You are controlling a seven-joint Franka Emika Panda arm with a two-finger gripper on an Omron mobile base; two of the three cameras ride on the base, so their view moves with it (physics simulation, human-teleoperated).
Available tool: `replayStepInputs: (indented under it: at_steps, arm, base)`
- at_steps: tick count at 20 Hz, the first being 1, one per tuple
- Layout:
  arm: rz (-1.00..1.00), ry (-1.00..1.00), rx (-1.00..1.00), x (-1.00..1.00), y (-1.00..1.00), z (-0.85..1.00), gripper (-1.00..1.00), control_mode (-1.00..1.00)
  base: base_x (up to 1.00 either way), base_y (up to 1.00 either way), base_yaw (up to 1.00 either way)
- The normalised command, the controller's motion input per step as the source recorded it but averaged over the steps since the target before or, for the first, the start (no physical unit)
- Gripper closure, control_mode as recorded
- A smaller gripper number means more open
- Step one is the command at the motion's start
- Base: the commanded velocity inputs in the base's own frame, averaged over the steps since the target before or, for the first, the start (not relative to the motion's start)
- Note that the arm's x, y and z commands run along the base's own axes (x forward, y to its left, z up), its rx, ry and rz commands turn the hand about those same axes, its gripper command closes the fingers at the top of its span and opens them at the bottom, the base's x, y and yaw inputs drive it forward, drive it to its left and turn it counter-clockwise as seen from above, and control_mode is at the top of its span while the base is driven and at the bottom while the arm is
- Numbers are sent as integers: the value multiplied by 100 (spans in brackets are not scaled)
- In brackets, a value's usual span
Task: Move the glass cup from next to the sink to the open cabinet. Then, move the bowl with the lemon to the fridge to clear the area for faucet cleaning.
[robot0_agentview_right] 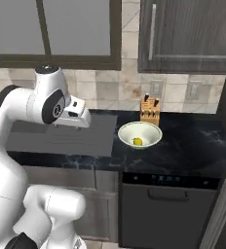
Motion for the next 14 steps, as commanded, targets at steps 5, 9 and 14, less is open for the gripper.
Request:
replayStepInputs:
  at_steps: [5,9,14]
  arm:
    - [0,0,0,0,0,0,-100,100]
    - [0,0,0,0,0,0,-100,100]
    - [0,1,2,60,-28,-33,-100,-100]
  base:
    - [-2,-100,-30]
    - [49,-78,-11]
    - [40,-18,0]
